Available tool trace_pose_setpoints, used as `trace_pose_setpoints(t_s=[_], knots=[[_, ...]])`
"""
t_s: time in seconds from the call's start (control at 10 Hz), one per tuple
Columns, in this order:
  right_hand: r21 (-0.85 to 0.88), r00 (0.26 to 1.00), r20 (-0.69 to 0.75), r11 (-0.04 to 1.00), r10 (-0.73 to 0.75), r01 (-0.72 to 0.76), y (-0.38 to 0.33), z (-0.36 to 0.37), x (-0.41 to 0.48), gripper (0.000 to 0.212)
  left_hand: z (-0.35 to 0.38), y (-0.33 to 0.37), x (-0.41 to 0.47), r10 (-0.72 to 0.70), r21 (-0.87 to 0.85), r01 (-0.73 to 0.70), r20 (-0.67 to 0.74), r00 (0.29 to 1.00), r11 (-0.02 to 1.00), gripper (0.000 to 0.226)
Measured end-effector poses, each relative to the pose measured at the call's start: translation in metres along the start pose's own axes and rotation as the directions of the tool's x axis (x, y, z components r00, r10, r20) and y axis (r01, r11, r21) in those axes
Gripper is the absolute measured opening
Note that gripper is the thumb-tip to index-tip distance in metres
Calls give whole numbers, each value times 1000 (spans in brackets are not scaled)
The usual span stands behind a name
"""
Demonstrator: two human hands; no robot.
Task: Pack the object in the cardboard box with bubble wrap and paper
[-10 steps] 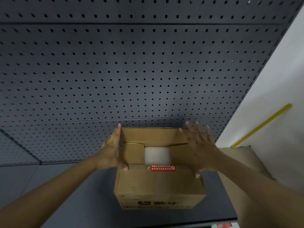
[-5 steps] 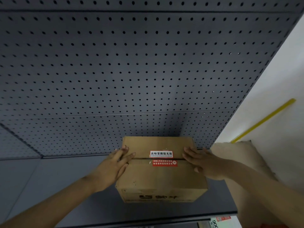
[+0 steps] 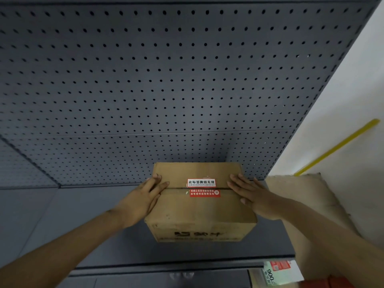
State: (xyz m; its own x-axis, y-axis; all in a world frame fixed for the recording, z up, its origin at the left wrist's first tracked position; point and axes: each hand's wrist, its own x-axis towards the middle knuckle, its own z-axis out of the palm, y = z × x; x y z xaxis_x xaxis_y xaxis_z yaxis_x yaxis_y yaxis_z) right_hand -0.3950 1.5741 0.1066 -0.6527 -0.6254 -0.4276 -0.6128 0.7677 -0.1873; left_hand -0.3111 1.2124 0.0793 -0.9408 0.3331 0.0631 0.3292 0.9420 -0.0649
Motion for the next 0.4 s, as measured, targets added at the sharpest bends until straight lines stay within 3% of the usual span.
trace_pose_setpoints(t_s=[0.1, 0.2, 0.3, 0.4], knots=[[-18, 1000, -11, 1000, -4, 4, 3, -5, -2, 58, -7, 0, 3, -32, -91, 38, 65, 997, 995, 63], [15, 971, -237, 999, -32, 36, 8, -28, -13, 50, -18, -5, 11, -3, -69, 10, 91, 996, 998, 60], [202, 770, -638, 968, 14, 149, -19, -78, -55, 34, -53, 2, 13, -68, -98, 88, 186, 980, 991, 57], [244, 406, -902, 950, 149, 192, -53, -132, -140, 24, -80, 8, 12, -62, -150, 74, 78, 995, 986, 57]])
